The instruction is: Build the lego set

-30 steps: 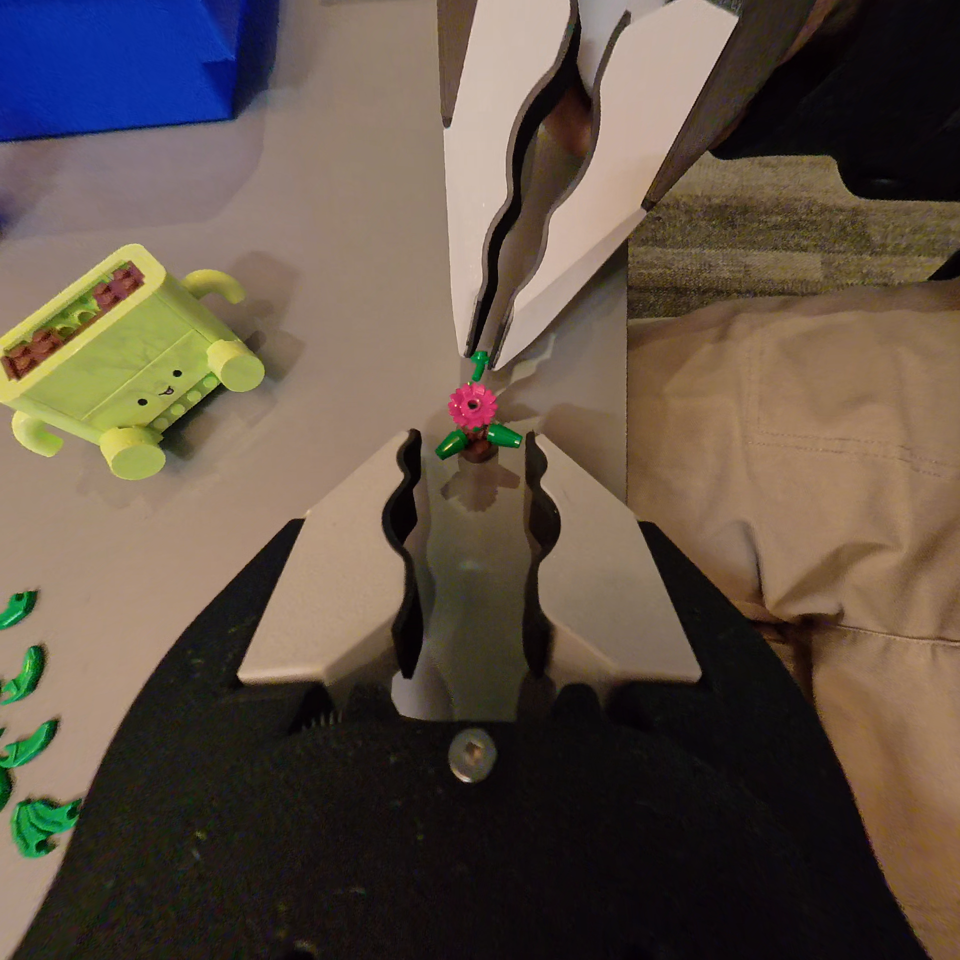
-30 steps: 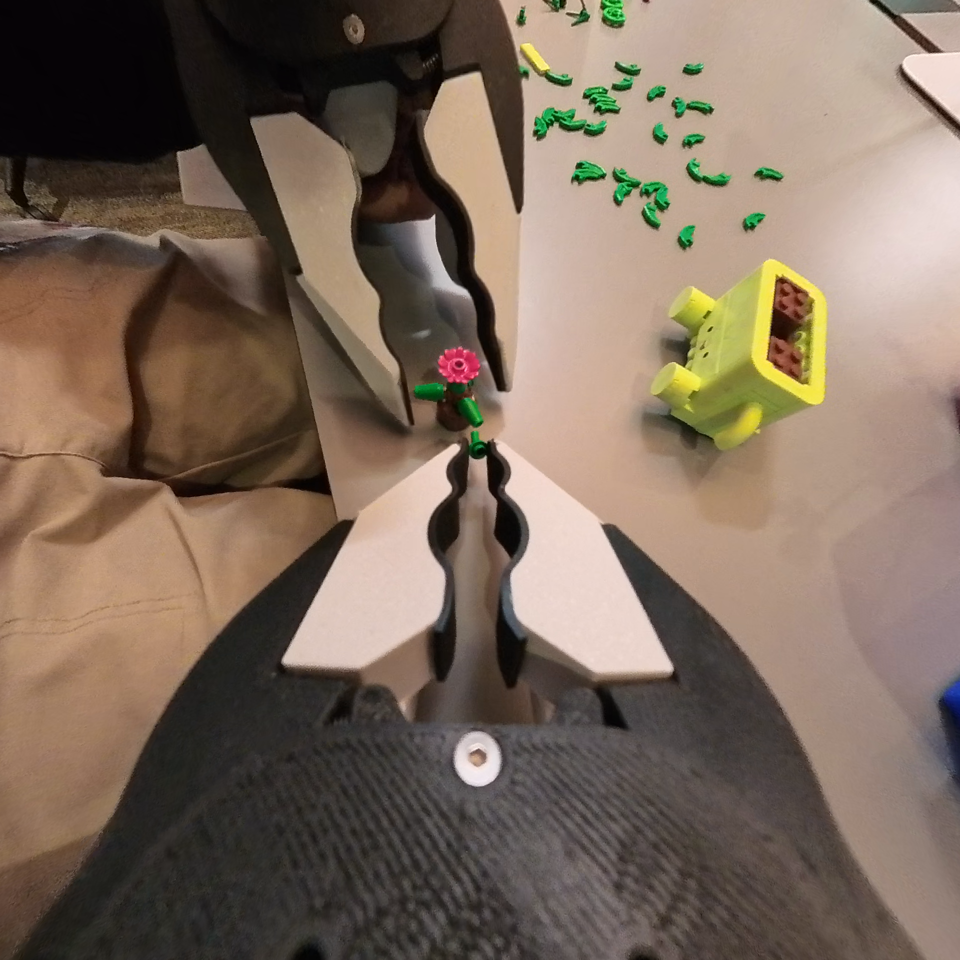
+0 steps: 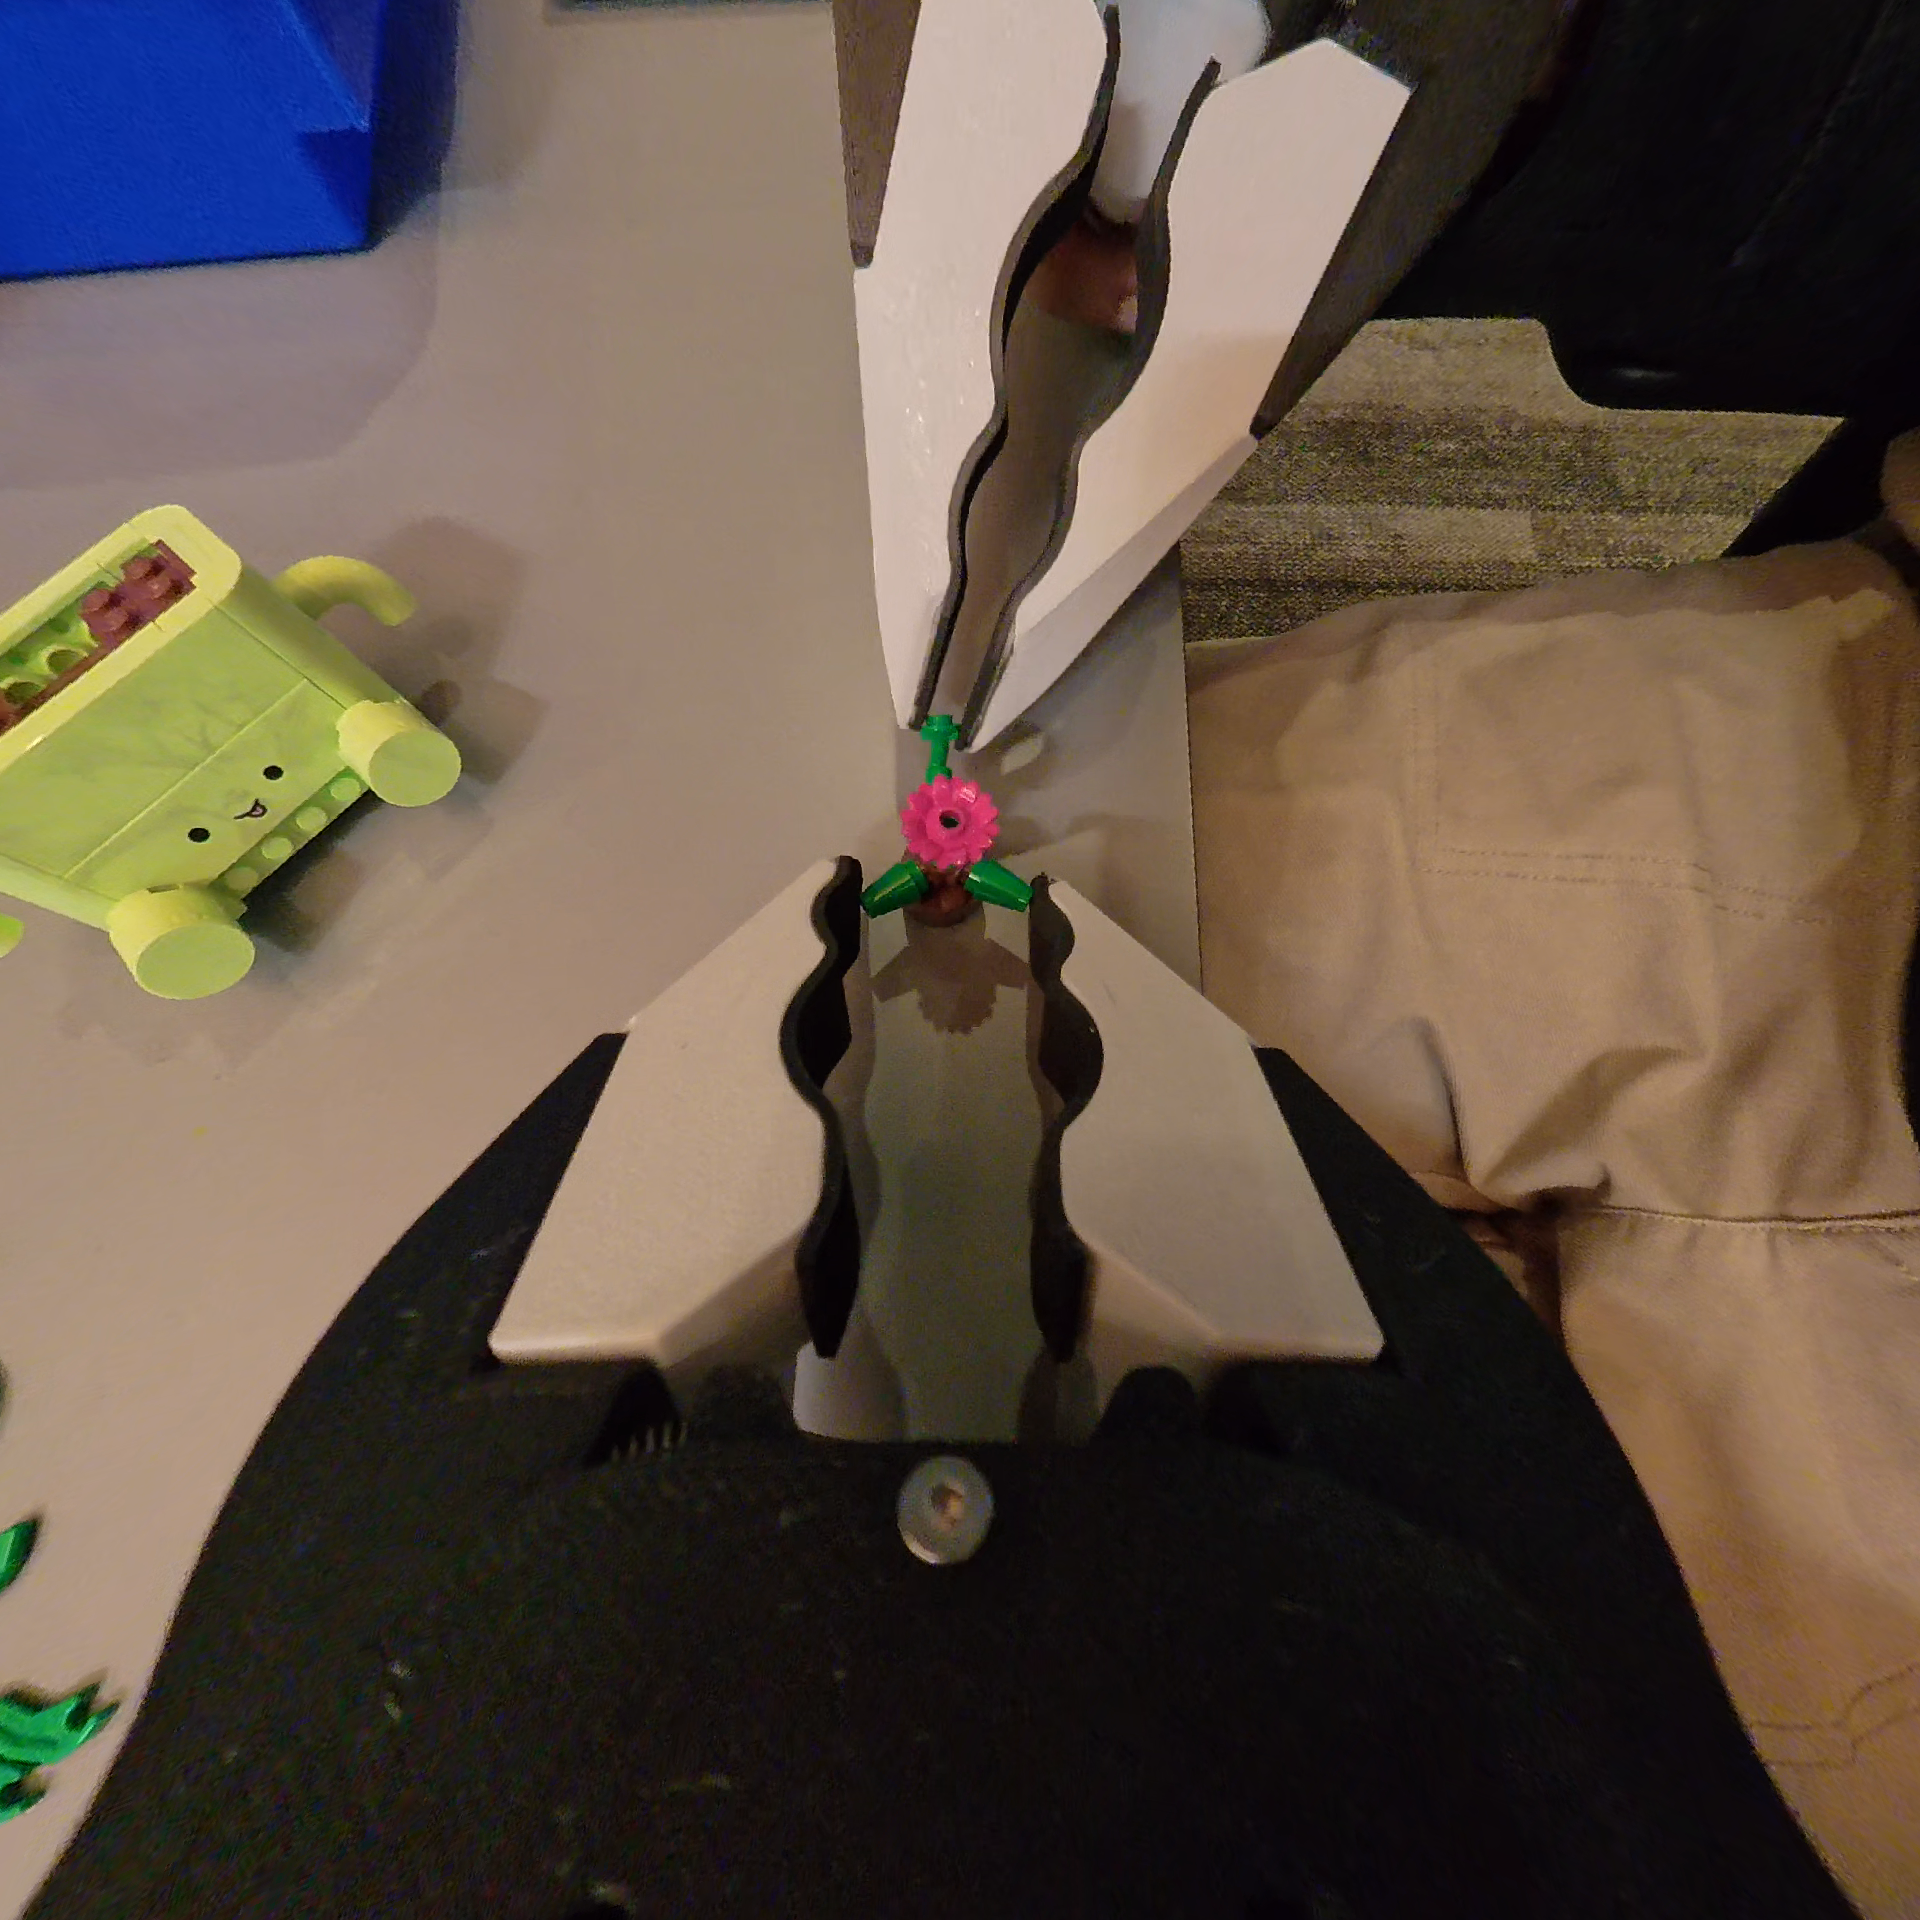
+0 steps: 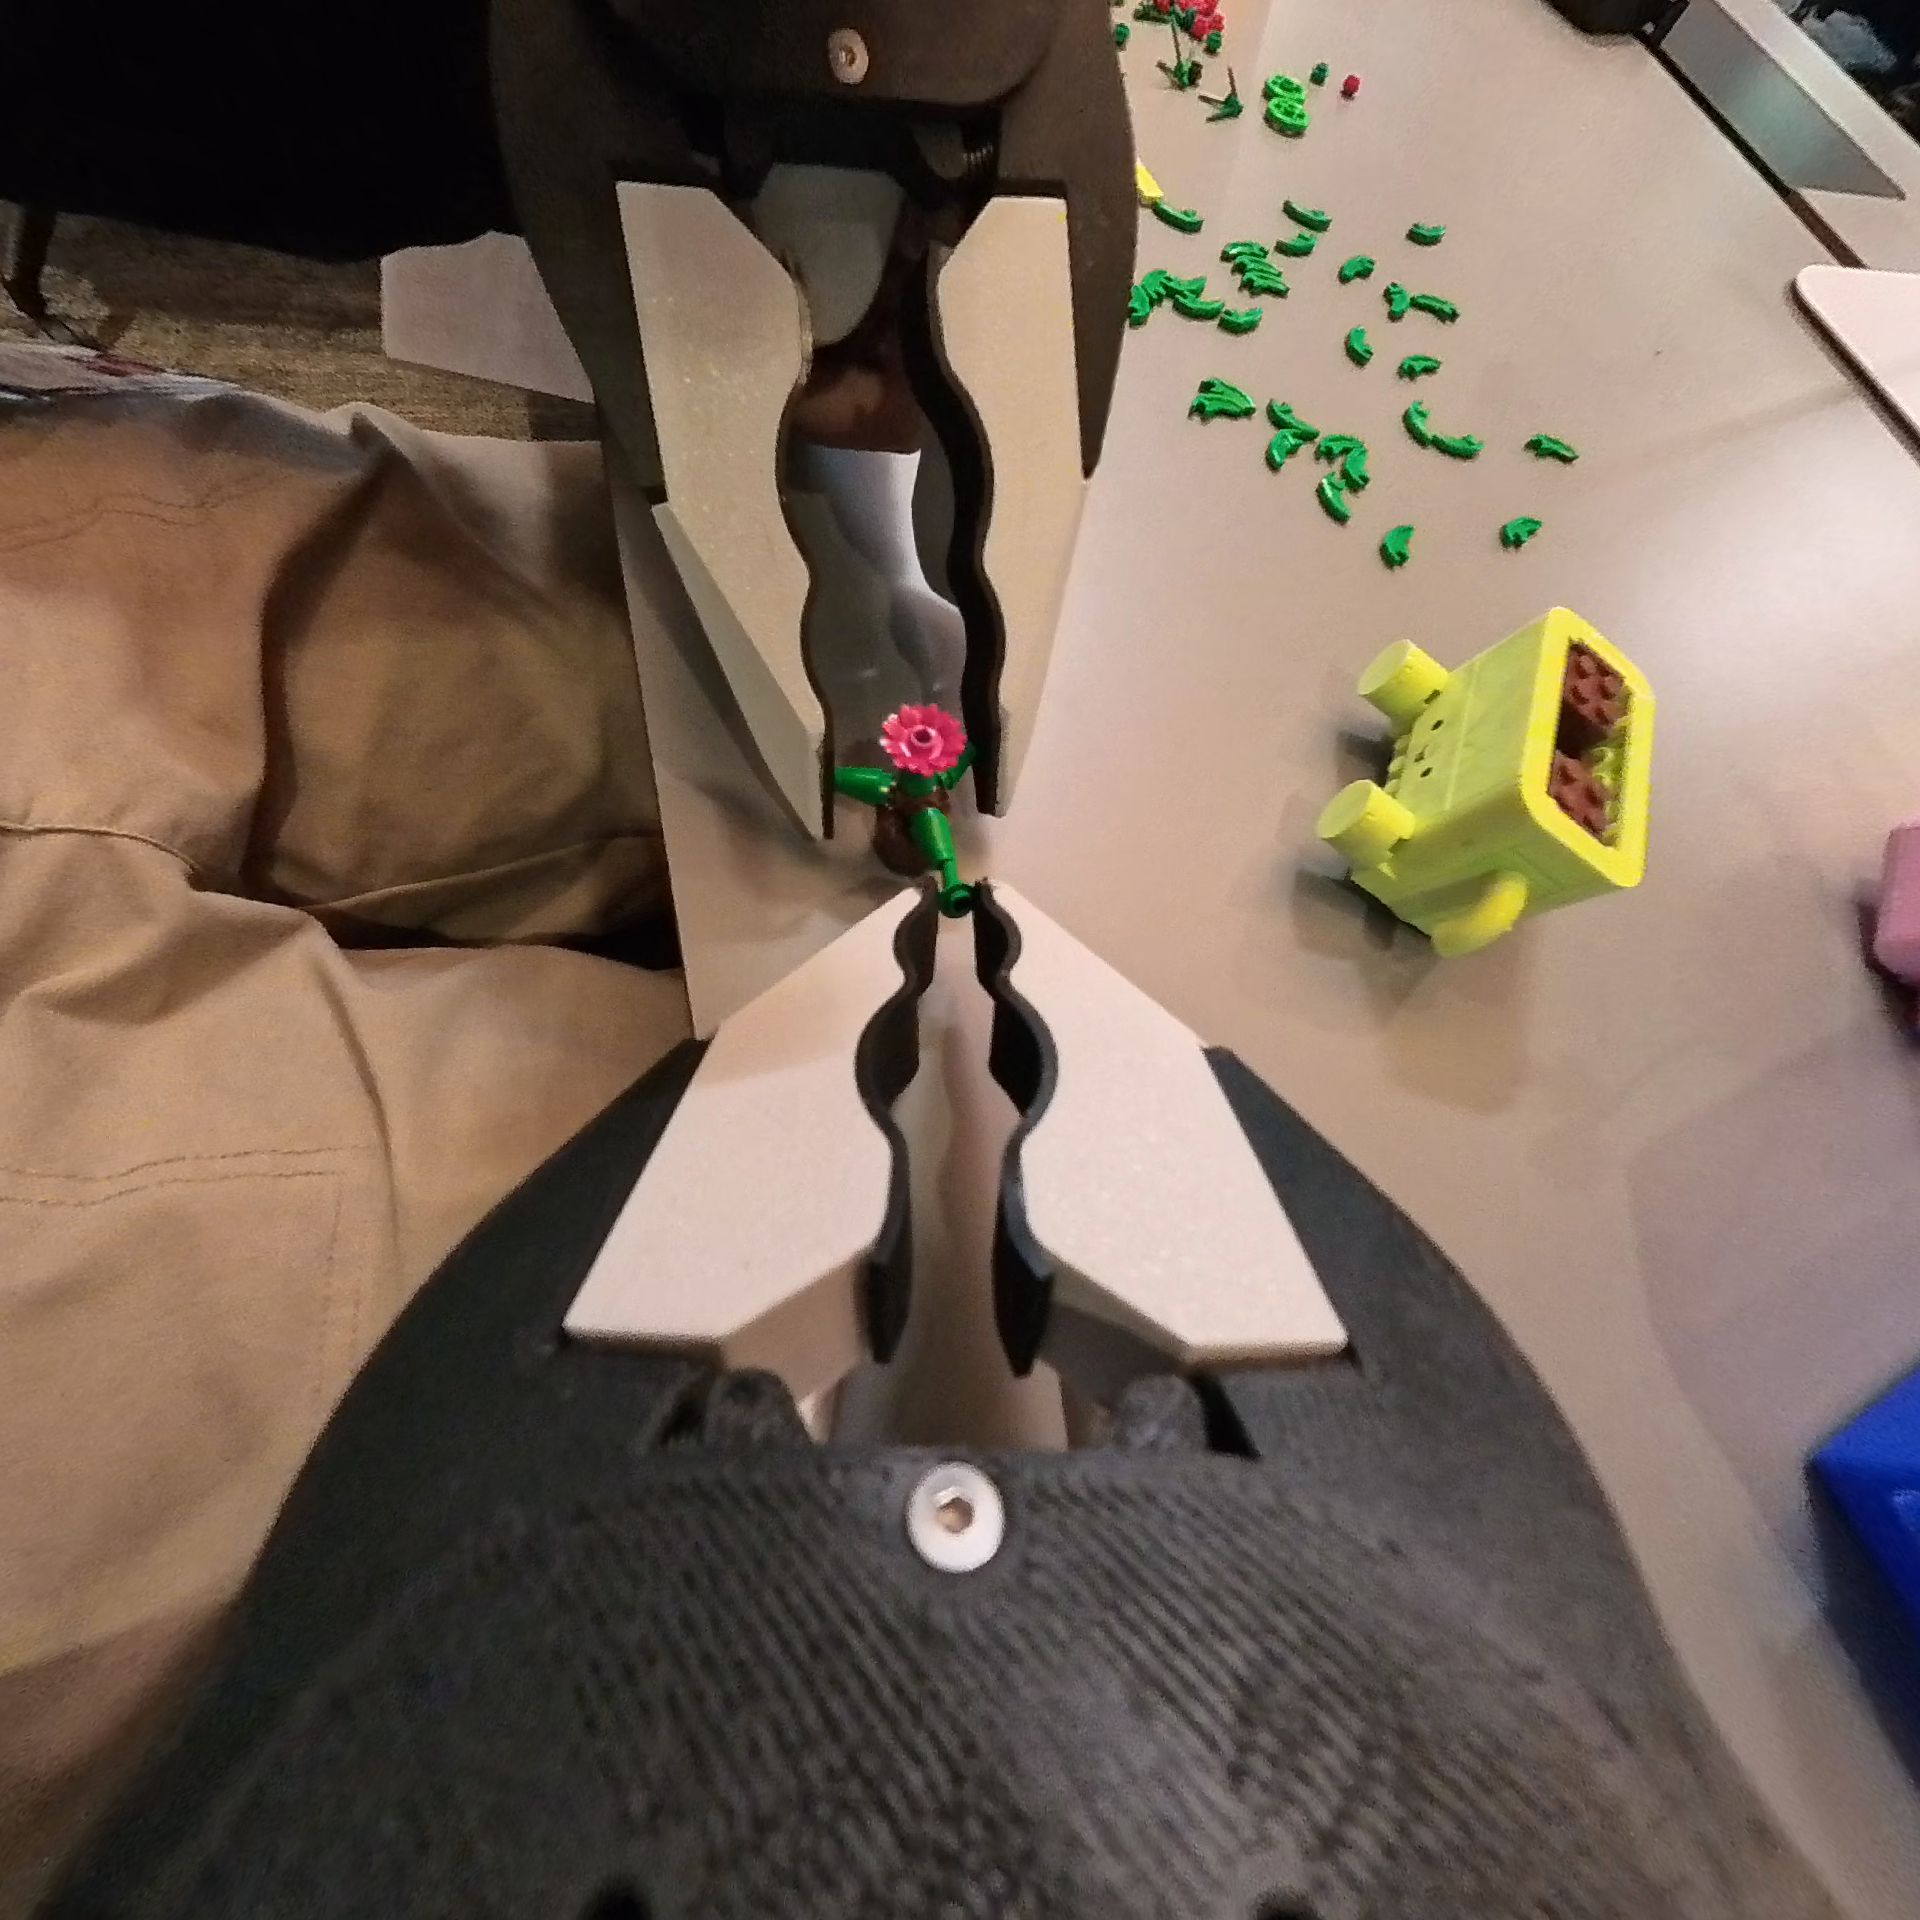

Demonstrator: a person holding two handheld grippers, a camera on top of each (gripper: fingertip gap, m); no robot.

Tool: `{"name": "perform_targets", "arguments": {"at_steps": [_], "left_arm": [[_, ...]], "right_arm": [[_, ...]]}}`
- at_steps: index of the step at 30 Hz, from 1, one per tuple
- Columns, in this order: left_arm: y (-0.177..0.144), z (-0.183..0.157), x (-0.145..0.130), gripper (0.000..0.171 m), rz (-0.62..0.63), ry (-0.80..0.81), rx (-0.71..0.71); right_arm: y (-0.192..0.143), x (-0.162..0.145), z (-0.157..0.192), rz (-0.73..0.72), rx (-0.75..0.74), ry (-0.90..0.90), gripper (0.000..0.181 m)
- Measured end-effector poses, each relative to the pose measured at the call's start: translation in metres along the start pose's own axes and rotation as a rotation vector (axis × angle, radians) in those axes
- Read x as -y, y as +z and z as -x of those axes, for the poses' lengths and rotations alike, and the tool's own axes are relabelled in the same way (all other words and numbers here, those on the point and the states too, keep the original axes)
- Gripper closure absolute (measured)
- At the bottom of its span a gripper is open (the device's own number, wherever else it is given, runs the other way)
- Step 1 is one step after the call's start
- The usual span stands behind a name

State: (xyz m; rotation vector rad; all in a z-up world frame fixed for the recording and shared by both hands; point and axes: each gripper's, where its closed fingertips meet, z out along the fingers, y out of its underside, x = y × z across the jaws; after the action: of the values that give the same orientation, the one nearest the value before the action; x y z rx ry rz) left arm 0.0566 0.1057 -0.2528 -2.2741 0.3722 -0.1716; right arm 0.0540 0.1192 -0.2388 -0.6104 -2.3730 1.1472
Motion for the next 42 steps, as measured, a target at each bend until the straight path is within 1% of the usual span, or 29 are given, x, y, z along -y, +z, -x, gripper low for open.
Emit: {"name": "perform_targets", "arguments": {"at_steps": [6, 10, 15, 22, 37, 42], "left_arm": [[0.0, -0.001, 0.0, 0.141, 0.002, -0.007, -0.016], [0.0, -0.003, 0.0, 0.141, 0.002, -0.018, -0.041], [0.0, -0.006, 0.0, 0.141, 0.002, -0.017, -0.061], [0.0, -0.011, 0.001, 0.141, 0.001, -0.053, -0.156], [0.001, -0.009, 0.002, 0.142, 0.0, -0.023, -0.133], [0.001, -0.009, 0.002, 0.142, -0.001, -0.024, -0.135]], "right_arm": [[0.0, 0.0, 0.001, 0.001, 0.0, -0.037, 0.177], [0.0, -0.001, 0.002, 0.02, -0.008, -0.136, 0.177], [-0.001, -0.001, 0.004, 0.017, 0.012, -0.154, 0.177], [-0.003, -0.001, 0.008, 0.023, 0.057, -0.178, 0.177], [-0.003, -0.002, 0.008, 0.125, 0.05, -0.241, 0.177], [-0.003, -0.002, 0.009, 0.142, 0.069, -0.252, 0.177]]}}
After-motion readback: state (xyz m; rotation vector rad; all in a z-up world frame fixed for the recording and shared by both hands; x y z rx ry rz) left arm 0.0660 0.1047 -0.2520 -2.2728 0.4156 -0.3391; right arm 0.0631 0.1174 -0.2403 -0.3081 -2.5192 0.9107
